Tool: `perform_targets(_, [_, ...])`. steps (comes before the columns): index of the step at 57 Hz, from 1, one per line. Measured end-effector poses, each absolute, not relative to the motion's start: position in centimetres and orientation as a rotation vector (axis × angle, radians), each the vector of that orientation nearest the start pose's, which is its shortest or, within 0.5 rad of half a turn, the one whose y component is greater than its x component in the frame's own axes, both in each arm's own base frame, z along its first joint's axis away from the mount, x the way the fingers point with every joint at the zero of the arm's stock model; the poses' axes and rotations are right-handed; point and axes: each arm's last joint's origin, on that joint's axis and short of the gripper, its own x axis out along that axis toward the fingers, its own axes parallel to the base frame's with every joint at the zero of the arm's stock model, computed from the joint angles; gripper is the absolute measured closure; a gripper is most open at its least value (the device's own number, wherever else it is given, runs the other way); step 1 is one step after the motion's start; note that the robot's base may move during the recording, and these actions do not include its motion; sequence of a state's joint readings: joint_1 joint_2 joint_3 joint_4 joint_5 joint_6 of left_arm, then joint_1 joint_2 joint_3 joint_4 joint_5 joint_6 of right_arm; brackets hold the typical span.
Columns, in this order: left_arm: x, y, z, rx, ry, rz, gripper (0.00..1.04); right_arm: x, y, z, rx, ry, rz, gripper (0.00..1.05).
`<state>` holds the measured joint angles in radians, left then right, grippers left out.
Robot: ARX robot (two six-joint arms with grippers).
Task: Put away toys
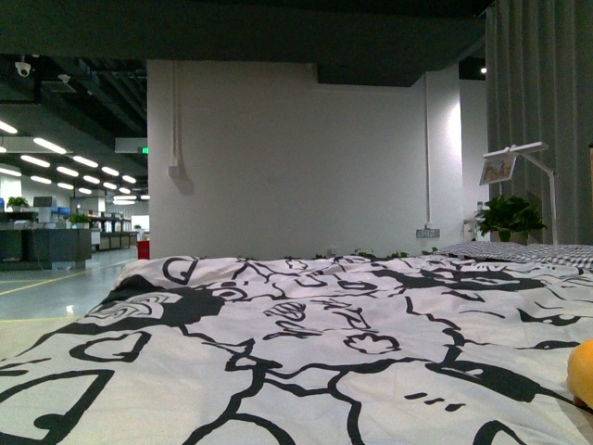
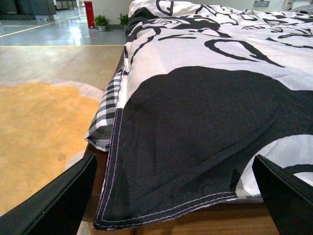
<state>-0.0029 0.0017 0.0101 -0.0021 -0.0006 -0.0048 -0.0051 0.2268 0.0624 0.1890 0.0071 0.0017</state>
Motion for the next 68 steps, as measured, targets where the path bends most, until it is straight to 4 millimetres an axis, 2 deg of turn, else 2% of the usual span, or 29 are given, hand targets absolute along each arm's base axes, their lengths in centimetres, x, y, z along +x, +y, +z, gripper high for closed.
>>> perform_targets(8, [9.7, 0.0, 16.7, -0.005, -0.006, -0.002, 0.06, 10.9, -0.1, 18.1, 0.002, -0.023, -0.012, 0.97])
perform_targets(17, [9.7, 0.0, 16.7, -0.005, -0.006, -0.002, 0.06, 10.1, -0.1, 16.8, 0.002, 0.001, -0.011, 0.97])
perform_targets(68, [9.7, 0.0, 16.7, -0.005, -0.006, -0.003, 0.06, 9.7, -0.1, 16.9, 0.002, -0.017, -0.011, 0.98])
